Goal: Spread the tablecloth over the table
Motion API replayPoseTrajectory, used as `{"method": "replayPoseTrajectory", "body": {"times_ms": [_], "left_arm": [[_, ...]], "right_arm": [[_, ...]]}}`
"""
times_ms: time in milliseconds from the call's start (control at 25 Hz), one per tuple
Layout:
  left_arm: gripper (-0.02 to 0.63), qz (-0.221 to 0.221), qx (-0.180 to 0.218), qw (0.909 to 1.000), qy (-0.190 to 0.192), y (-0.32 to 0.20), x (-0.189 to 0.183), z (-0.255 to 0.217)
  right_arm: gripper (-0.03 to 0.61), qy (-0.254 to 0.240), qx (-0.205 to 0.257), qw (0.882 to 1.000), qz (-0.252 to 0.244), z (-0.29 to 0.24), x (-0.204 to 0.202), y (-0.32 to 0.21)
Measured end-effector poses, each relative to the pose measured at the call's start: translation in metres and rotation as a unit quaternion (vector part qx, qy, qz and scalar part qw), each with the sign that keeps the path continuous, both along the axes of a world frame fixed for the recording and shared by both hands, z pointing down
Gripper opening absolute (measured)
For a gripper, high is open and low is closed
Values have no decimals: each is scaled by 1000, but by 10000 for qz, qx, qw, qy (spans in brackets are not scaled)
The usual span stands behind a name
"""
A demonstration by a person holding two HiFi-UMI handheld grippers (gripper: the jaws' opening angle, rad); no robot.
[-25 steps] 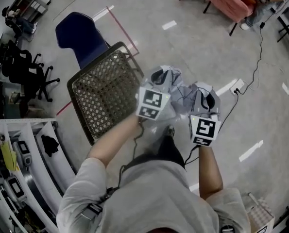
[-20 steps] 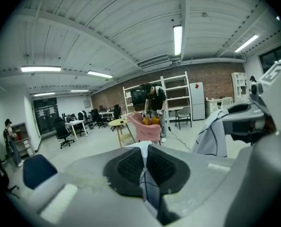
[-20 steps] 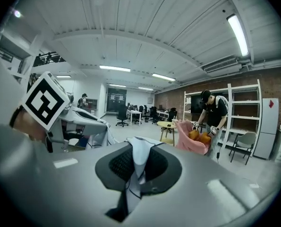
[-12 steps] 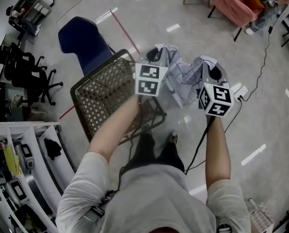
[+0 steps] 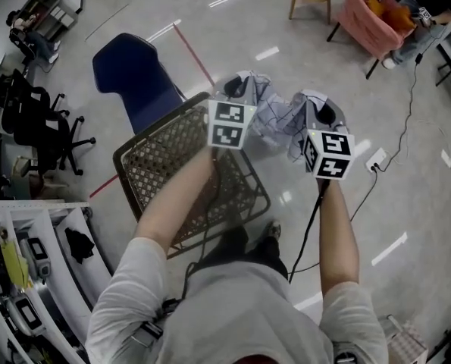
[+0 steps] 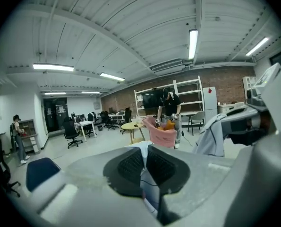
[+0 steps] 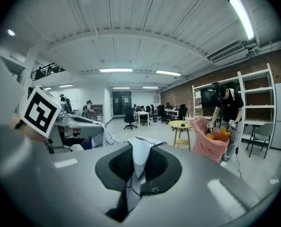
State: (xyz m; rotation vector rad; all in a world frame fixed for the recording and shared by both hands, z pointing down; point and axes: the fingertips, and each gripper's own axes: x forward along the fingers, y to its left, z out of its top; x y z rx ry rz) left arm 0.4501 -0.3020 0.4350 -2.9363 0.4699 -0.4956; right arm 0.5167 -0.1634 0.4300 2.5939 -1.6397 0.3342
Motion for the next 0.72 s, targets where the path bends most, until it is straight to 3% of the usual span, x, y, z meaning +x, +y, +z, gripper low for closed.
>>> {"method": "replayPoseTrajectory", "body": {"times_ms": [320, 720], "left_arm": [[23, -167, -118, 9996, -203, -104, -7, 16], [22, -519, -119, 9986, -74, -218, -19, 5]], "right_arm": [[8, -69, -193, 9998, -79, 13, -23, -73], [8, -9, -373, 9991, -211, 18, -43, -154]]}}
